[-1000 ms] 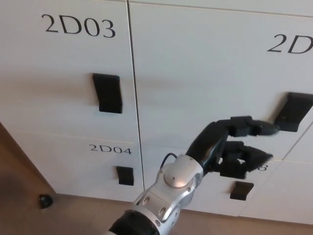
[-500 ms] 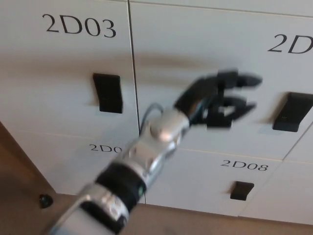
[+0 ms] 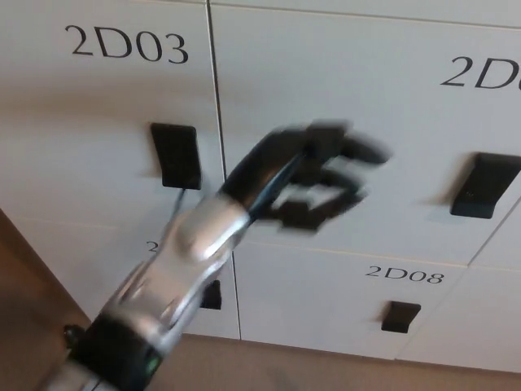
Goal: The robot walks towards an open cabinet and lifts its left hand to push the door towards the right to close it.
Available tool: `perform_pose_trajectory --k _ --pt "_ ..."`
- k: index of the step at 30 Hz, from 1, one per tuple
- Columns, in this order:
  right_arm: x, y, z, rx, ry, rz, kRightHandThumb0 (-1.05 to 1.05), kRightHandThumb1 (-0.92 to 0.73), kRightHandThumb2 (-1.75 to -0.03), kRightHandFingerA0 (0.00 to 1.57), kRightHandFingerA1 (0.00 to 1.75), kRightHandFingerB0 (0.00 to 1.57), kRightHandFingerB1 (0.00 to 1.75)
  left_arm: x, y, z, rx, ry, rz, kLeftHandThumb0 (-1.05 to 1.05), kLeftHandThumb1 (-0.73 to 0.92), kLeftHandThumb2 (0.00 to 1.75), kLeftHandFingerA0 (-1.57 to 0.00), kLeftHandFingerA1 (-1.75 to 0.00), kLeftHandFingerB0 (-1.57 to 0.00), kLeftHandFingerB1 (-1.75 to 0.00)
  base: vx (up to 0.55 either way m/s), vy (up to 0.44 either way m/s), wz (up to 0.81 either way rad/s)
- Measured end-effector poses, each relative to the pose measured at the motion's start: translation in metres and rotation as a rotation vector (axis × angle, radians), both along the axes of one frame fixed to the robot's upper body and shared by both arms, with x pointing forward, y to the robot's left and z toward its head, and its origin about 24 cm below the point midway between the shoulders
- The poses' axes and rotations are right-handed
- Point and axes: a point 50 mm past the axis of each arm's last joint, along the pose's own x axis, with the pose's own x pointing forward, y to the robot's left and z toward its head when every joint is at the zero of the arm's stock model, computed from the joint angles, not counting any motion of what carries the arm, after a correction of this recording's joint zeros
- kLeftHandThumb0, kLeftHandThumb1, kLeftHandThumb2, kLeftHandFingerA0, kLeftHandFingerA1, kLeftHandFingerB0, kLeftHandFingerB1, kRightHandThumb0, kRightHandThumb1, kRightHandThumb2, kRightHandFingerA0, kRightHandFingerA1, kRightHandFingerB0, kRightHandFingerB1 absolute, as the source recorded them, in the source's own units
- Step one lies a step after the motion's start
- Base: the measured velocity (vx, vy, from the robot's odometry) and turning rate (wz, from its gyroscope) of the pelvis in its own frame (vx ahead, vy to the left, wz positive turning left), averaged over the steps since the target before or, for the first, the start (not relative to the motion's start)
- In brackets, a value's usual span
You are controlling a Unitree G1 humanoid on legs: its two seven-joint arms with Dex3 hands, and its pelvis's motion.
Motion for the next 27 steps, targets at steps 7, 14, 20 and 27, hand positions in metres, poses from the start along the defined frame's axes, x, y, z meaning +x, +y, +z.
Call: perform_pose_trajectory --k 7,14,20,27 --pt "0.019 0.002 0.006 -0.004 -0.049 0.022 -0.47 -0.73 -0.61 0.59 0.48 0.48 0.41 -0.040 0.059 -0.059 0.068 0.191 0.149 -0.34 0.54 0.57 -0.90 -0.54 -0.78 -0.68 0.00 0.000 0.00" --pt "0.048 0.011 0.011 -0.002 -0.102 0.055 -0.46 -0.60 -0.98 0.57 0.64 0.38 0.54 -0.104 0.131 -0.114 0.154 0.427 0.364 -0.35 0.55 0.57 -0.91 -0.55 -0.84 -0.57 0.00 0.000 0.00" --pt "0.073 0.009 -0.003 -0.059 -0.039 0.058 -0.47 -0.74 -0.62 0.63 0.47 0.53 0.41 -0.157 0.212 -0.133 0.310 0.565 0.607 -0.33 0.58 0.58 -0.85 -0.48 -0.76 -0.49 0.00 0.000 0.01" --pt "0.077 -0.011 -0.015 -0.154 0.057 0.006 -0.52 -0.72 -0.63 0.62 0.46 0.50 0.40 -0.175 0.254 -0.138 0.410 0.617 0.746 -0.35 0.58 0.58 -0.87 -0.47 -0.77 -0.48 0.00 0.000 0.00"
